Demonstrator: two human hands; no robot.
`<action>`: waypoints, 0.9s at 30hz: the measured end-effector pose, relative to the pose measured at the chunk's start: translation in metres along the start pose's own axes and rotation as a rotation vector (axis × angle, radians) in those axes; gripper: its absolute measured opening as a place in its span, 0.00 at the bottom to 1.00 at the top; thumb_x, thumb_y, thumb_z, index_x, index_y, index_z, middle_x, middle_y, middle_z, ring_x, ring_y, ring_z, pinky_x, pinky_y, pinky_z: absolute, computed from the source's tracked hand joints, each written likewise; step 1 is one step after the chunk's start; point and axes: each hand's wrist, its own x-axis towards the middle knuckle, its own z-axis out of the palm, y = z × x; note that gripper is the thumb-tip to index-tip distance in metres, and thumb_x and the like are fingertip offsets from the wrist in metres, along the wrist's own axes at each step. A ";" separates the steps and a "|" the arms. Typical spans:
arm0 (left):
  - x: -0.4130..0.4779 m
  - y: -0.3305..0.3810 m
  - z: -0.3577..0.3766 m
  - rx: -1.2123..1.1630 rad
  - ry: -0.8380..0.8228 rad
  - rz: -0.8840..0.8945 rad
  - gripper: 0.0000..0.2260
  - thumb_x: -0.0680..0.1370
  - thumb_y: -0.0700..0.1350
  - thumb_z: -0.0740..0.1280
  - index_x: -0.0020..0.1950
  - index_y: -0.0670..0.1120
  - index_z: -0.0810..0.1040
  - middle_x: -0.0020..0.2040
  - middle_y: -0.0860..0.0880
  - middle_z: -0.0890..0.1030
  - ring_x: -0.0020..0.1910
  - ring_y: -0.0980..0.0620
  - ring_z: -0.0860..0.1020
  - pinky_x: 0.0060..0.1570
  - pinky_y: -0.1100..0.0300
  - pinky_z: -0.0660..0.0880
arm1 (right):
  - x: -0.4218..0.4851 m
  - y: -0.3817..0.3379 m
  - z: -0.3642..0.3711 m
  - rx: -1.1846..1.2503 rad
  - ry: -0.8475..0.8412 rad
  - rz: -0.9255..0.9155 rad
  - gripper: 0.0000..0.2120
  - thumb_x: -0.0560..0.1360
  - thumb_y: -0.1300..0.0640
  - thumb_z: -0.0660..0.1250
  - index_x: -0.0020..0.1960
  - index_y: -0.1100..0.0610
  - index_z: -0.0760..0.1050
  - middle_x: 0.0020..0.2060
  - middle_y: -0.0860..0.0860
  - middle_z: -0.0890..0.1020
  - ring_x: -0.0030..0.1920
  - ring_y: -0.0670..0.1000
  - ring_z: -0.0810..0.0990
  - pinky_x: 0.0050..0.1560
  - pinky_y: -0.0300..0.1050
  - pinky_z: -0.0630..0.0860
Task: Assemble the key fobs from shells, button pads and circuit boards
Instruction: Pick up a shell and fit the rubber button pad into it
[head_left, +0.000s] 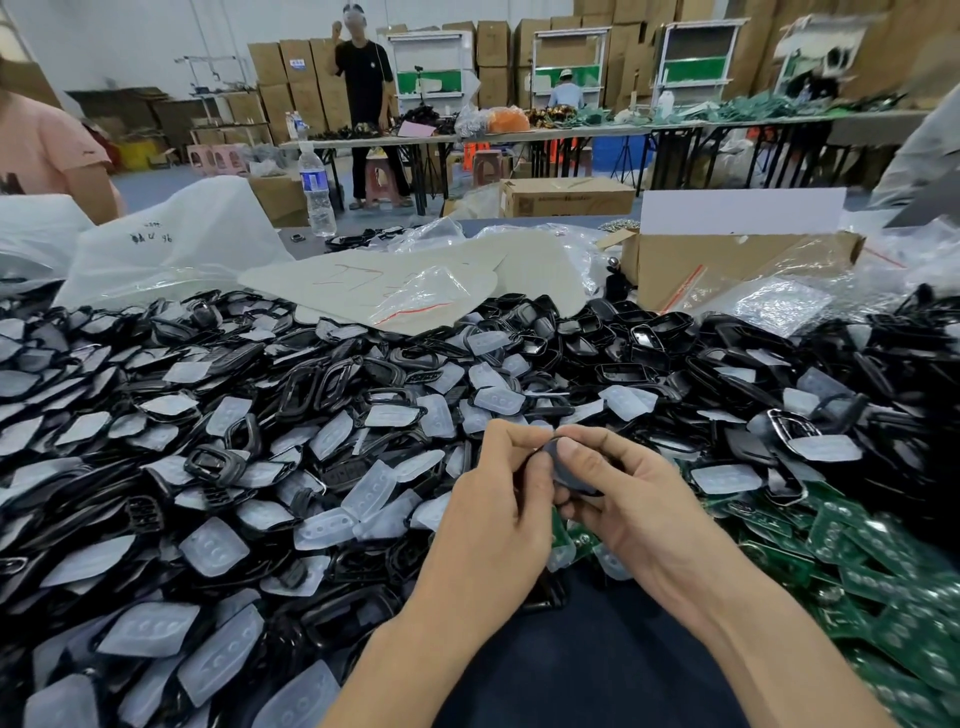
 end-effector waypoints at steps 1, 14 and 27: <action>0.000 0.000 0.000 -0.004 -0.004 0.006 0.06 0.84 0.46 0.60 0.56 0.58 0.70 0.45 0.59 0.84 0.44 0.57 0.83 0.41 0.64 0.78 | 0.000 -0.001 0.000 -0.008 0.001 0.000 0.06 0.68 0.57 0.74 0.43 0.54 0.87 0.36 0.55 0.82 0.33 0.49 0.80 0.34 0.39 0.78; -0.005 -0.003 0.000 0.097 -0.114 0.098 0.05 0.83 0.53 0.55 0.57 0.64 0.65 0.45 0.59 0.80 0.42 0.56 0.80 0.40 0.58 0.77 | -0.001 -0.004 -0.006 -0.085 0.026 0.069 0.09 0.64 0.58 0.74 0.42 0.58 0.79 0.33 0.54 0.81 0.29 0.50 0.78 0.28 0.41 0.75; 0.005 -0.001 0.009 -0.093 0.114 -0.121 0.11 0.85 0.45 0.58 0.52 0.63 0.71 0.46 0.58 0.83 0.40 0.53 0.81 0.39 0.57 0.77 | 0.006 0.004 -0.005 0.021 0.061 -0.065 0.10 0.68 0.60 0.73 0.49 0.57 0.86 0.42 0.59 0.85 0.37 0.51 0.83 0.40 0.39 0.81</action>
